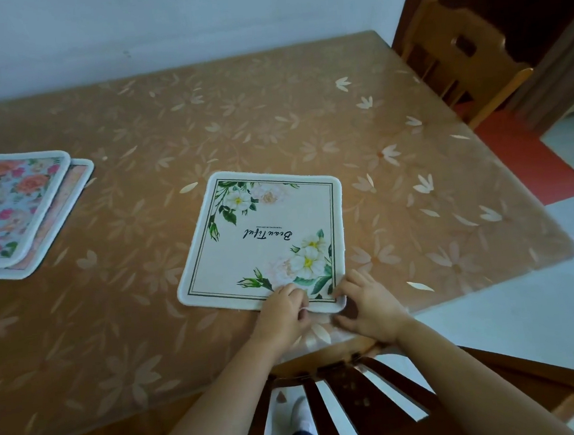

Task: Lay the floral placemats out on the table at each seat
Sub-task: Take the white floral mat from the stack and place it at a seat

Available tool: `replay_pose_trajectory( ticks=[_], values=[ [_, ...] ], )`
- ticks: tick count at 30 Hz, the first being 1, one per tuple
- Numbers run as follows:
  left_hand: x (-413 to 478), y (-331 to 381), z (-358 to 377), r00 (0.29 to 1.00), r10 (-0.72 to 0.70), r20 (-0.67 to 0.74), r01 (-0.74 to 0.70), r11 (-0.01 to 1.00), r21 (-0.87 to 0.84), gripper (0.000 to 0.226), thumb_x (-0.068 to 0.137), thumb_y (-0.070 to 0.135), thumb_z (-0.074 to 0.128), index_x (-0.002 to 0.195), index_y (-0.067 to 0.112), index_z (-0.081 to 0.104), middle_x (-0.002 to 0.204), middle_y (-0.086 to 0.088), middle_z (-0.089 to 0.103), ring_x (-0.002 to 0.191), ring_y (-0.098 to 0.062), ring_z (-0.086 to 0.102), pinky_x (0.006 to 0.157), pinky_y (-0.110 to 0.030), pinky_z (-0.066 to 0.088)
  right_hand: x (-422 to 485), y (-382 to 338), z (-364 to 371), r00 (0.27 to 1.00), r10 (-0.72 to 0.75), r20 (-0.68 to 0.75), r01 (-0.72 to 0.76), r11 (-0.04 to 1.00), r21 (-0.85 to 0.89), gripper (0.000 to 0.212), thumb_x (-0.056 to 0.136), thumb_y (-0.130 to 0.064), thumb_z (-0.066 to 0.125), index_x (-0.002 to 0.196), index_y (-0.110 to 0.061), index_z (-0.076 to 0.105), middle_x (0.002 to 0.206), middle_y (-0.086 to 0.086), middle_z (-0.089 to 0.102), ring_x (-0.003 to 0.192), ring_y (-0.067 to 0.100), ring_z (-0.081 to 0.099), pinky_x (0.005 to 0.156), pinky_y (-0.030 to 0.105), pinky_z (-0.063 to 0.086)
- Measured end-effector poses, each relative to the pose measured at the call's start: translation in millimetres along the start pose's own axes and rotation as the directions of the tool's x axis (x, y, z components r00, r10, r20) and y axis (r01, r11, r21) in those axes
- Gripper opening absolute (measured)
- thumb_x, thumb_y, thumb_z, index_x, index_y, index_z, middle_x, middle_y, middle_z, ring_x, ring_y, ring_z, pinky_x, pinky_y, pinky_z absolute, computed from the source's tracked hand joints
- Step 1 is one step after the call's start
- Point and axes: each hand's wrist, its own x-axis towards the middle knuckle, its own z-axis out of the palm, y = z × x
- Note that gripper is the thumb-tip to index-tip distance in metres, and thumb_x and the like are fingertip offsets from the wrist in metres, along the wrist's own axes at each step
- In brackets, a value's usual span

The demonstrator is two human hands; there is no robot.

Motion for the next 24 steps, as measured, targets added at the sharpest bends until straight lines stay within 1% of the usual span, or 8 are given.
replay_pose_trajectory(
  ticks=[5,9,11,13,17,19,22,24],
  values=[
    [-19,-20,-17,0.997,-0.061,-0.055,0.055,0.993,-0.101,0.009,0.073,0.000,0.058,0.078,0.008,0.058,0.085,-0.004,0.055,0.080,-0.018,0.052,0.070,-0.030,0.046,7,-2,-2,0.997,-0.052,-0.054,0.049,0.998,-0.039,0.034,0.071,-0.023,0.067,0.103,-0.016,0.058,0.103,0.008,0.053,0.097,0.027,0.048,0.081,0.038,0.047],
    [-40,-43,-37,0.990,-0.102,-0.100,0.095,0.993,-0.073,0.015,0.073,0.003,0.061,0.077,0.017,0.055,0.085,0.006,0.052,0.079,-0.009,0.049,0.065,-0.017,0.039,23,-18,2,0.989,-0.099,-0.107,0.096,0.995,-0.034,0.033,0.071,-0.020,0.068,0.103,-0.015,0.059,0.106,0.010,0.055,0.098,0.029,0.049,0.084,0.040,0.046],
    [-50,-55,-46,0.985,-0.134,-0.113,0.129,0.990,-0.054,0.015,0.074,0.004,0.061,0.077,0.017,0.055,0.085,0.007,0.052,0.079,-0.009,0.050,0.065,-0.016,0.038,31,-28,6,0.987,-0.121,-0.104,0.118,0.993,-0.030,0.032,0.072,-0.019,0.067,0.102,-0.014,0.060,0.108,0.010,0.057,0.100,0.029,0.049,0.085,0.040,0.045],
    [-60,-67,-54,0.981,-0.153,-0.121,0.148,0.988,-0.050,0.016,0.074,0.001,0.060,0.077,0.016,0.054,0.084,0.005,0.051,0.079,-0.010,0.050,0.065,-0.016,0.038,40,-38,10,0.983,-0.159,-0.089,0.156,0.987,-0.039,0.026,0.073,-0.020,0.066,0.098,-0.014,0.061,0.106,0.009,0.059,0.100,0.029,0.051,0.083,0.042,0.046],
    [-78,-86,-71,0.971,-0.179,-0.157,0.176,0.984,-0.036,0.013,0.076,-0.005,0.057,0.080,0.007,0.057,0.089,-0.006,0.055,0.086,-0.019,0.051,0.071,-0.028,0.042,51,-57,18,0.961,-0.274,-0.041,0.272,0.961,-0.044,0.010,0.070,-0.010,0.070,0.078,-0.010,0.064,0.085,0.013,0.063,0.082,0.032,0.059,0.071,0.042,0.051],
    [-88,-93,-78,0.970,-0.176,-0.166,0.180,0.984,0.009,0.009,0.080,-0.003,0.056,0.084,0.005,0.058,0.095,-0.009,0.058,0.091,-0.021,0.052,0.075,-0.029,0.041,55,-67,22,0.949,-0.314,-0.006,0.314,0.949,-0.029,0.008,0.067,-0.004,0.070,0.072,-0.008,0.065,0.079,0.015,0.063,0.077,0.032,0.060,0.068,0.039,0.052],
    [-99,-96,-83,0.950,-0.194,-0.244,0.208,0.977,0.034,0.010,0.085,0.002,0.053,0.090,0.008,0.060,0.099,-0.005,0.058,0.093,-0.019,0.053,0.071,-0.020,0.037,60,-80,28,0.945,-0.326,0.021,0.326,0.945,0.000,0.006,0.066,0.001,0.067,0.069,-0.003,0.063,0.076,0.018,0.063,0.076,0.034,0.060,0.065,0.038,0.053],
    [-101,-89,-83,0.910,-0.254,-0.327,0.247,0.967,-0.063,0.012,0.084,0.003,0.055,0.092,0.009,0.060,0.098,-0.003,0.058,0.090,-0.015,0.054,0.069,-0.012,0.035,63,-90,33,0.947,-0.320,0.033,0.320,0.947,0.005,0.002,0.069,0.000,0.063,0.072,0.000,0.063,0.080,0.019,0.063,0.081,0.034,0.060,0.069,0.037,0.050]
  ],
)
